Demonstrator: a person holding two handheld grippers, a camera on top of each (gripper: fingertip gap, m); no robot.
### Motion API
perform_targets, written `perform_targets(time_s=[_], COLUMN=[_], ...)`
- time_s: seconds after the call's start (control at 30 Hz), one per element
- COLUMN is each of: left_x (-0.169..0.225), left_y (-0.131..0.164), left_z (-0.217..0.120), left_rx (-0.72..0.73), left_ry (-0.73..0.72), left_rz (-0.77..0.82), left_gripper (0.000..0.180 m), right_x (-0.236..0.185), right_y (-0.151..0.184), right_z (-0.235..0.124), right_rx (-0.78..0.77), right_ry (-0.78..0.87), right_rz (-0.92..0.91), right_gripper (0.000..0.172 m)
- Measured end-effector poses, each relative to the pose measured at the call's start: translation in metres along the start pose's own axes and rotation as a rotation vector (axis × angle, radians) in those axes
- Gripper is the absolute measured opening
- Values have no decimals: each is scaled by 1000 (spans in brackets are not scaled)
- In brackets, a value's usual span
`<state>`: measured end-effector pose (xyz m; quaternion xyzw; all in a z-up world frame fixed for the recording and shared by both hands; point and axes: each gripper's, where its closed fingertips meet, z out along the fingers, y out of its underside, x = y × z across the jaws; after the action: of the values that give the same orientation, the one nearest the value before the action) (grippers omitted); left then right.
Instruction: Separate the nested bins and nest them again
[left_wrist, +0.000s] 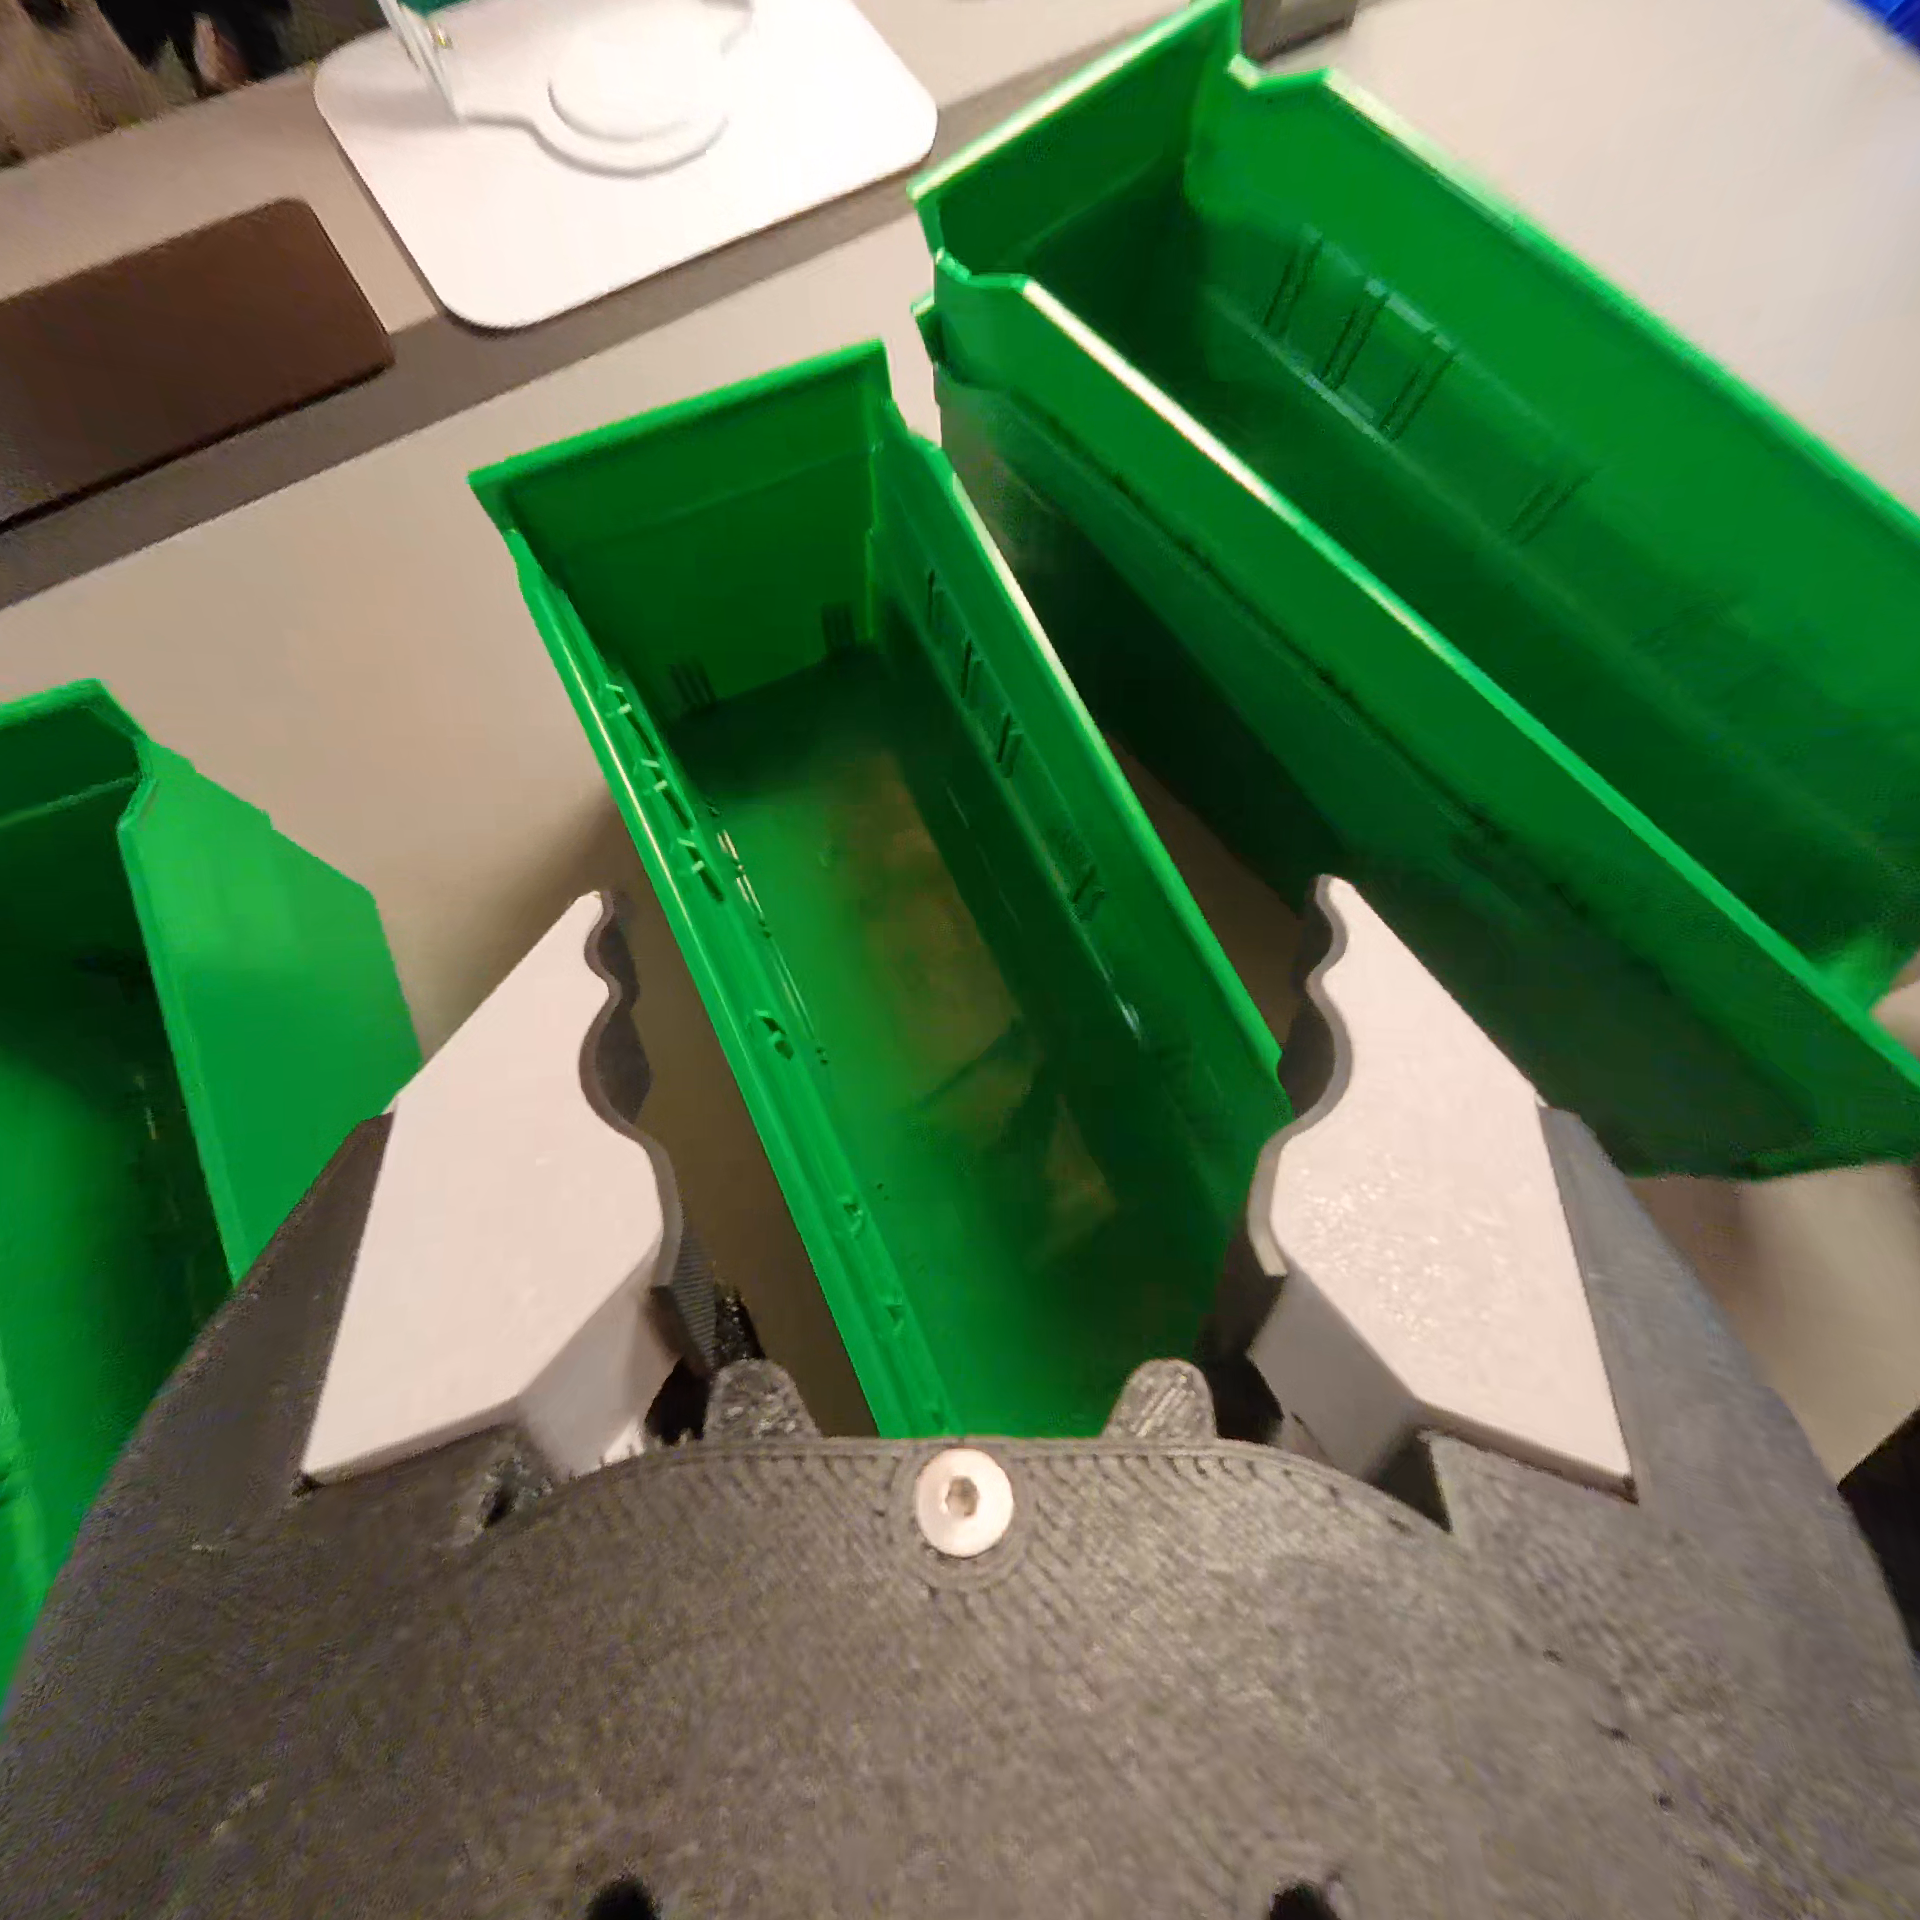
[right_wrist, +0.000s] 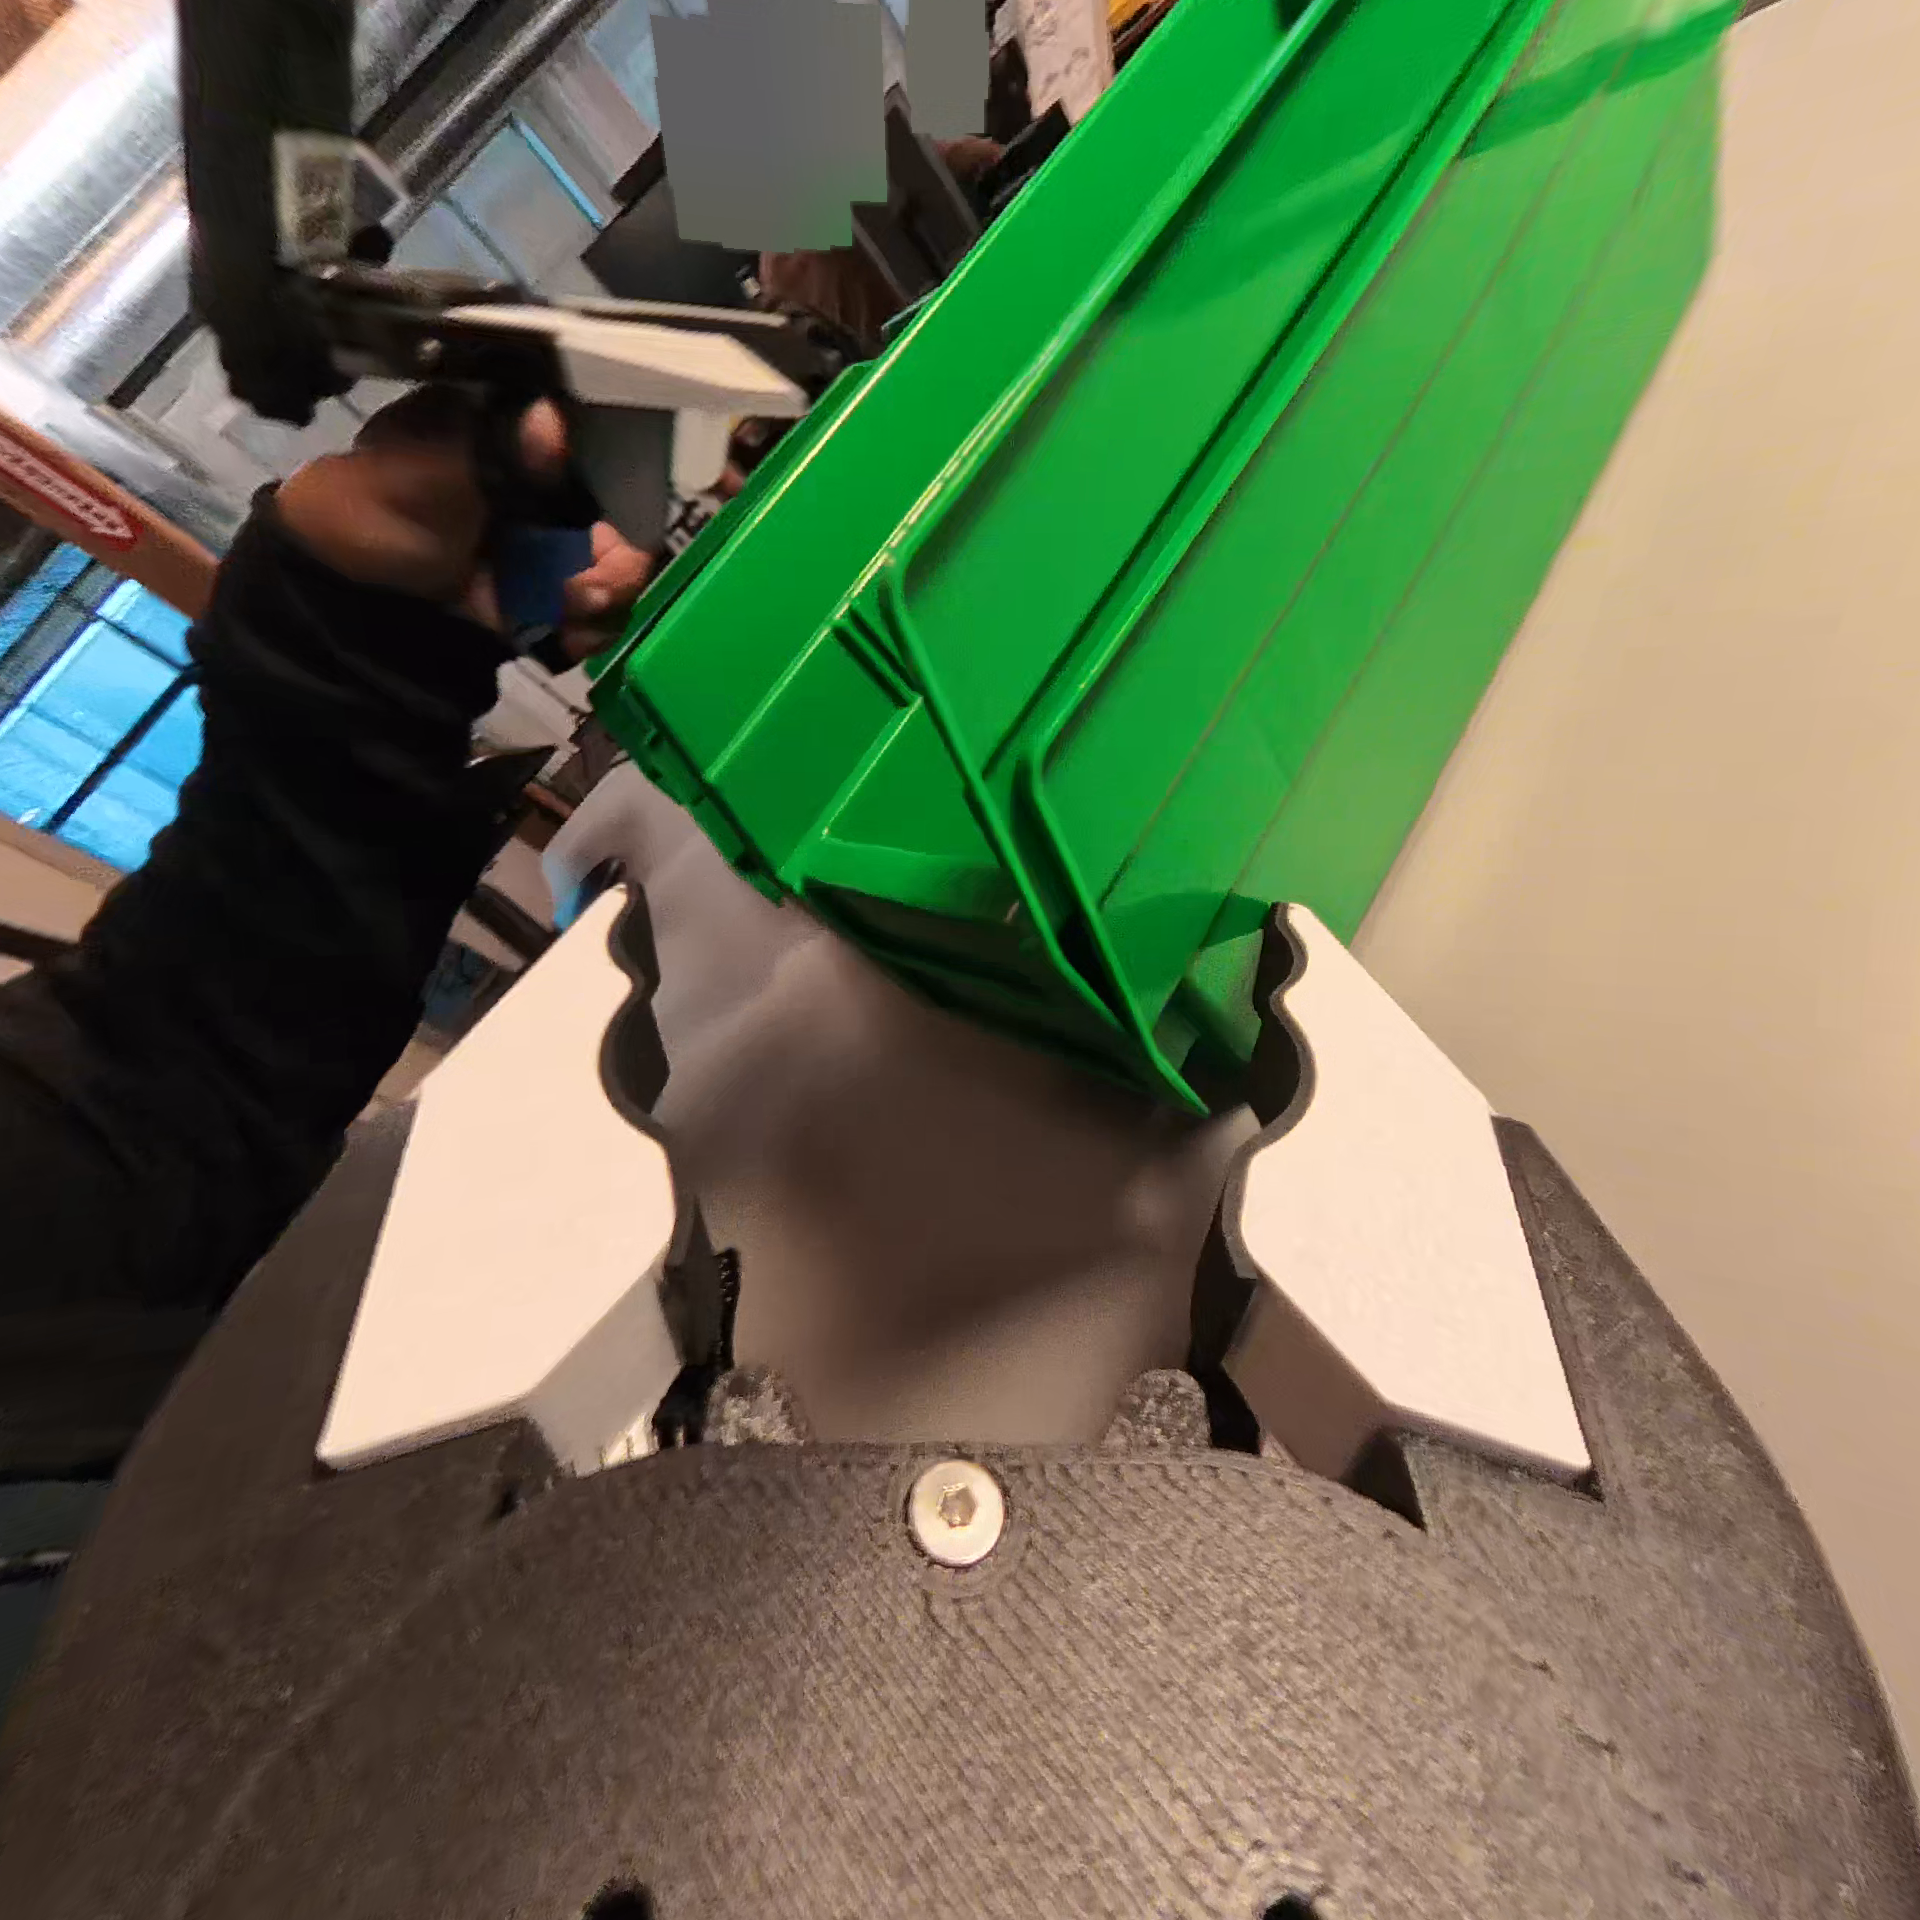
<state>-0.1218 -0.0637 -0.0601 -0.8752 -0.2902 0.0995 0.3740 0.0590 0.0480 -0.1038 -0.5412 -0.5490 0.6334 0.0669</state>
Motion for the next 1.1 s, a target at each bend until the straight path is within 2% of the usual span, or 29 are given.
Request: perform_targets(time_s=[0.17,0.27,0.33,0.47,0.5,0.63,0.97,1.1], left_x=[-1,-8,-12,-20,-23,-36,-41,-45], left_y=[8,18,22,24,24,24,31,23], left_z=[17,27,32,32,31,25,42,47], left_rx=[-142,-212,-239,-319,-337,-396,-466,-428], left_ry=[-54,-107,-108,-77,-79,-122,-157,-141], left_rz=[61,59,44,54,57,73,40,24], left_gripper=[133,136,145,138,130,123,141,127], right_x=[-16,-11,-6,-5,-5,-5,3,0], right_y=[1,-2,-4,-12,-13,-16,-32,-30], right_z=[8,13,17,19,19,15,-7,-5], right_rx=[21,37,37,69,73,84,193,178], right_ry=[-74,-37,-12,-29,-37,-35,-57,-72], right_rz=[39,40,42,54,53,33,62,46], right_gripper=[111,110,109,108,108,107,98,98])
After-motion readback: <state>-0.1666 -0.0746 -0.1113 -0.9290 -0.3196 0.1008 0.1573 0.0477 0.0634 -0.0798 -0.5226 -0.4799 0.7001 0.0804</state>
